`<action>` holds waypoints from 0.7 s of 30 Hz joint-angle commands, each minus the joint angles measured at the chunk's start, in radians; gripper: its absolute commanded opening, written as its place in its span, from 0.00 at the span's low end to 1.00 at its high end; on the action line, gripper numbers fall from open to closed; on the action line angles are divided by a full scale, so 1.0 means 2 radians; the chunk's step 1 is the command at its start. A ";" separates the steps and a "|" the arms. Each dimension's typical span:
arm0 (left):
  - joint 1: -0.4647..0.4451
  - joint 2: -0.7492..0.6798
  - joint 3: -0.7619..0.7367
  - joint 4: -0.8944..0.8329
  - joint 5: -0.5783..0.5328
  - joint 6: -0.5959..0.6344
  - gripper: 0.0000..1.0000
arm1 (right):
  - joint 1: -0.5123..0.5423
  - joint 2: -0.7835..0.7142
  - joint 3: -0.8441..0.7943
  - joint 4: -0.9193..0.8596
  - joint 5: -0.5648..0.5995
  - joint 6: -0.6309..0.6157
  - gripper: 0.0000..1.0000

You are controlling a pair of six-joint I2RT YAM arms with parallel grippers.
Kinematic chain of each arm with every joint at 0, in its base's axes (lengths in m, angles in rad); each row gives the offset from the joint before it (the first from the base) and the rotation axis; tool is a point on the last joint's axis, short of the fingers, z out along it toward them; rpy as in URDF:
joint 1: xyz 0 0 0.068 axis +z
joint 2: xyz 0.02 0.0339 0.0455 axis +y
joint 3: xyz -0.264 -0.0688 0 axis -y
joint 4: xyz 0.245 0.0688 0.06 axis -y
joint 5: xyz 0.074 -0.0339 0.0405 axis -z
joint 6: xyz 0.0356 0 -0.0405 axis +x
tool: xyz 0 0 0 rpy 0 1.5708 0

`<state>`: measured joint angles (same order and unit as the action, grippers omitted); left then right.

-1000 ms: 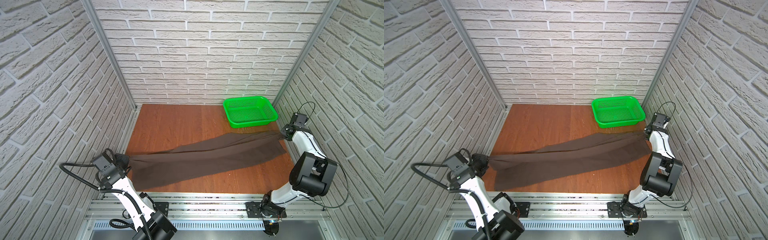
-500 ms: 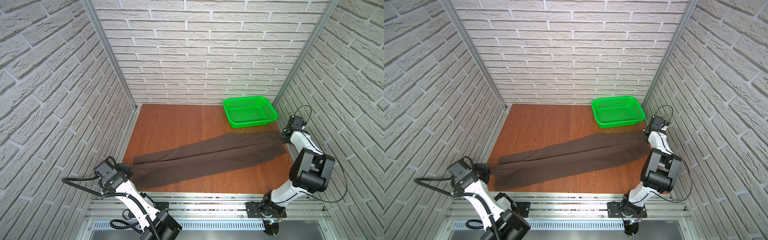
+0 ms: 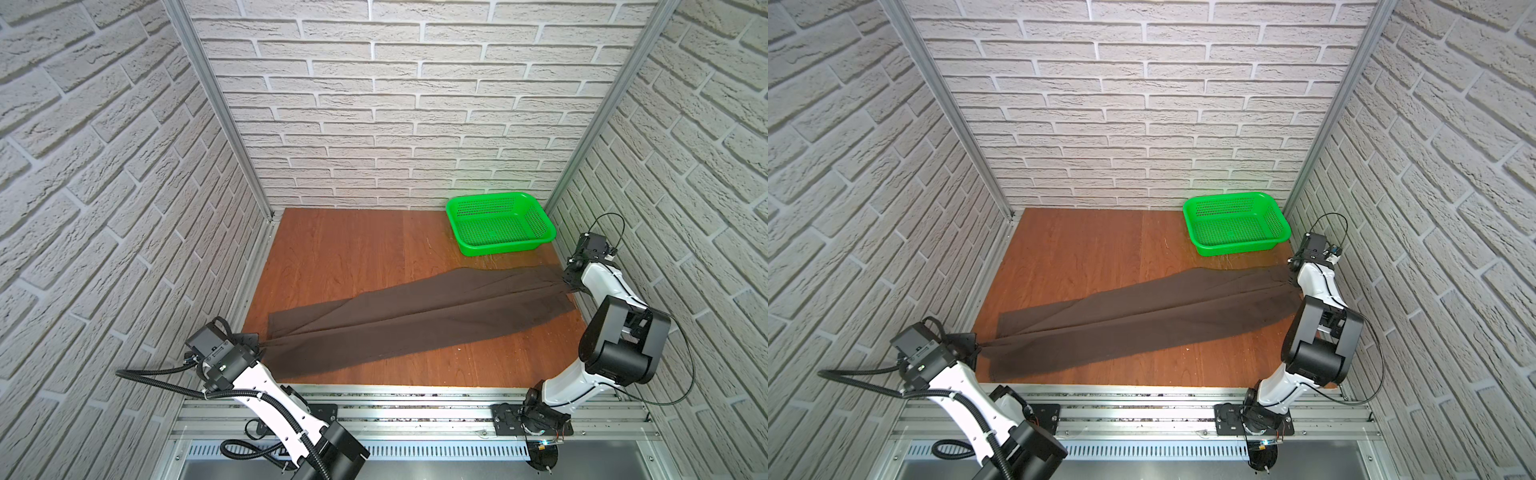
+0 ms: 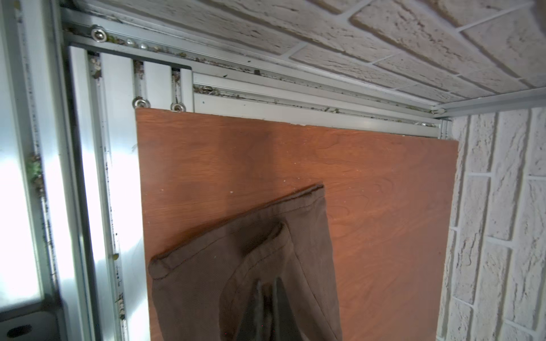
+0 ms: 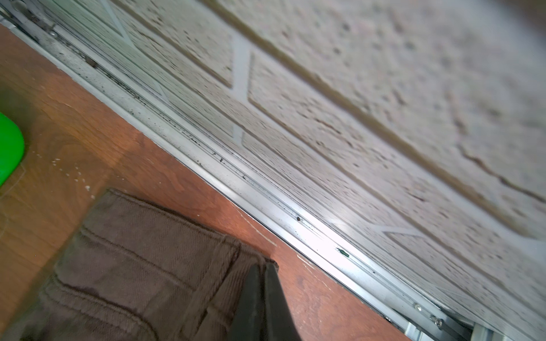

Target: Fold and stack the trousers

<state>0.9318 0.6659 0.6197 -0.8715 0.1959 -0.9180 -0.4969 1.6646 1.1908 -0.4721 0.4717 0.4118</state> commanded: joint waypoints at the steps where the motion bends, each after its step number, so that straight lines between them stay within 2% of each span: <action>1: 0.007 0.013 -0.003 0.007 -0.040 -0.005 0.00 | -0.010 0.006 0.004 0.005 0.044 0.003 0.06; 6: 0.007 0.044 -0.007 0.013 -0.038 -0.006 0.00 | -0.009 0.014 -0.005 0.004 0.044 0.008 0.08; 21: 0.007 0.069 -0.018 0.022 -0.065 -0.011 0.00 | -0.007 0.045 -0.004 -0.022 0.064 0.010 0.10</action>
<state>0.9348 0.8017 0.5915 -0.8783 0.1307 -0.9371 -0.5003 1.7618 1.1816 -0.5220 0.5411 0.4152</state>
